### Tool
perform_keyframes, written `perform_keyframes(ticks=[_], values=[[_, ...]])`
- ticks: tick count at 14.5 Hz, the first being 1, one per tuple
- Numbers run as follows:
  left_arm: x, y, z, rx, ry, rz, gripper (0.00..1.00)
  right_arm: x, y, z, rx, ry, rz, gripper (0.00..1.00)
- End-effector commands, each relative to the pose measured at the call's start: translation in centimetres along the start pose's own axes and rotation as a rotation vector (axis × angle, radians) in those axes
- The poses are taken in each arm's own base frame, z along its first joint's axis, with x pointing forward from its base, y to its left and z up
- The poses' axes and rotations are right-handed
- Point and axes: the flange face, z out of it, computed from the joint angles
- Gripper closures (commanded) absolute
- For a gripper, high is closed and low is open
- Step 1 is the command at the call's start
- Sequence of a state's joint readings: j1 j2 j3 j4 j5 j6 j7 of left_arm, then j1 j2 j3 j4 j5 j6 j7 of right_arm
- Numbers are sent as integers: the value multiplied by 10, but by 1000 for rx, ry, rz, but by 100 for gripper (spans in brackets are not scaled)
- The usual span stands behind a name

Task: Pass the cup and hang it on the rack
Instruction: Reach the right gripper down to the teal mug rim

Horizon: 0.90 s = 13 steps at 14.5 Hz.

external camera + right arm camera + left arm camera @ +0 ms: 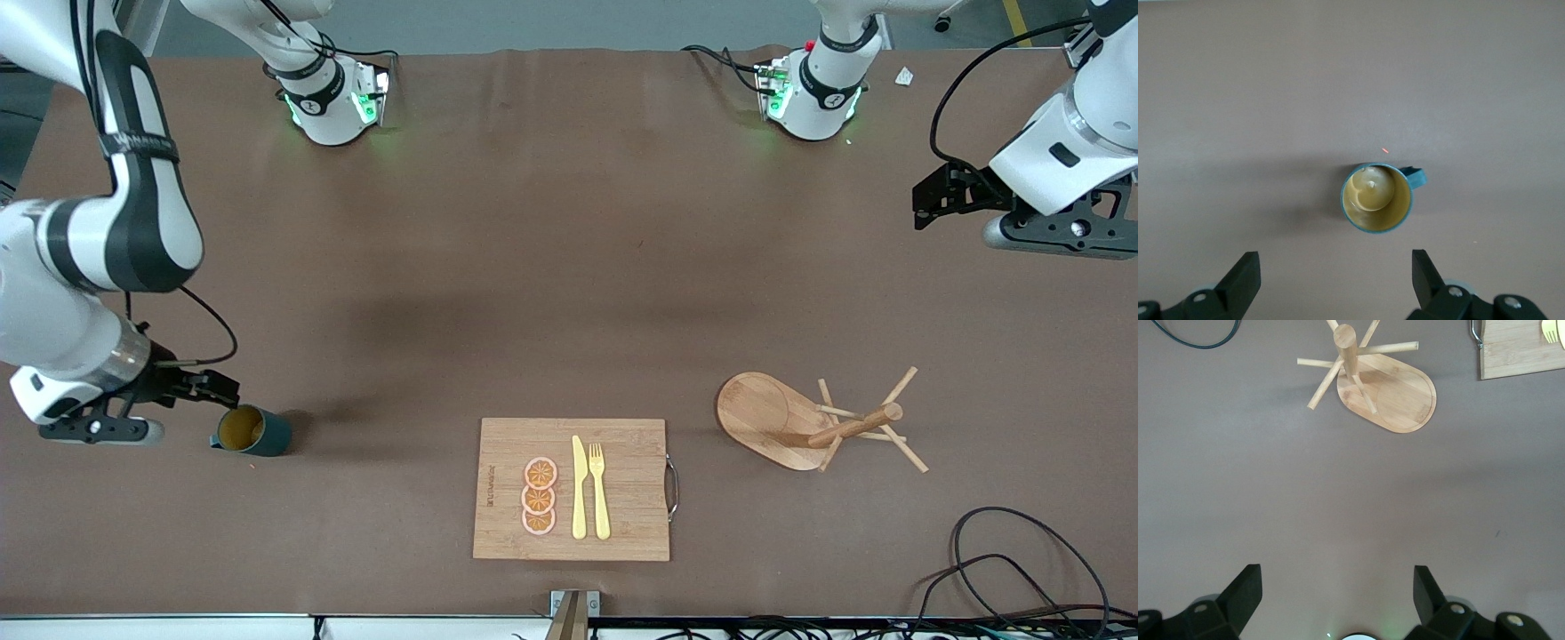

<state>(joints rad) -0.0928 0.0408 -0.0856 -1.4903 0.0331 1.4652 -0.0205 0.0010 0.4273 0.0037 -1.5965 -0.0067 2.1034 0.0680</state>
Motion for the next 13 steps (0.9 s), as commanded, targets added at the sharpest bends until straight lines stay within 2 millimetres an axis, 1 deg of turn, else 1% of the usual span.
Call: perform_keyframes(ticks=[1,4,7,8,10,12,13], values=[[1,2,-5,-17,1,14,0,6,-13,38,0,-7,17,0],[1,3,-5,-18,1,12,0,9,-13,80,0,-12,18,0],[1,3,-5,-18,1,14,0,11,-13,114,-7,-4,8,0],[1,2,-5,-18,0,12,0,10,-11,124,-13,-12,2,3],[1,3,-5,-18,0,14,0,8,-8,132,-17,-26,-5,17],[1,2,-4,-18,-2,12,0,6,-7,136,-17,-35,-6,37],[1,1,-4,-18,-2,11,0,4,-5,141,-19,-43,-15,50]])
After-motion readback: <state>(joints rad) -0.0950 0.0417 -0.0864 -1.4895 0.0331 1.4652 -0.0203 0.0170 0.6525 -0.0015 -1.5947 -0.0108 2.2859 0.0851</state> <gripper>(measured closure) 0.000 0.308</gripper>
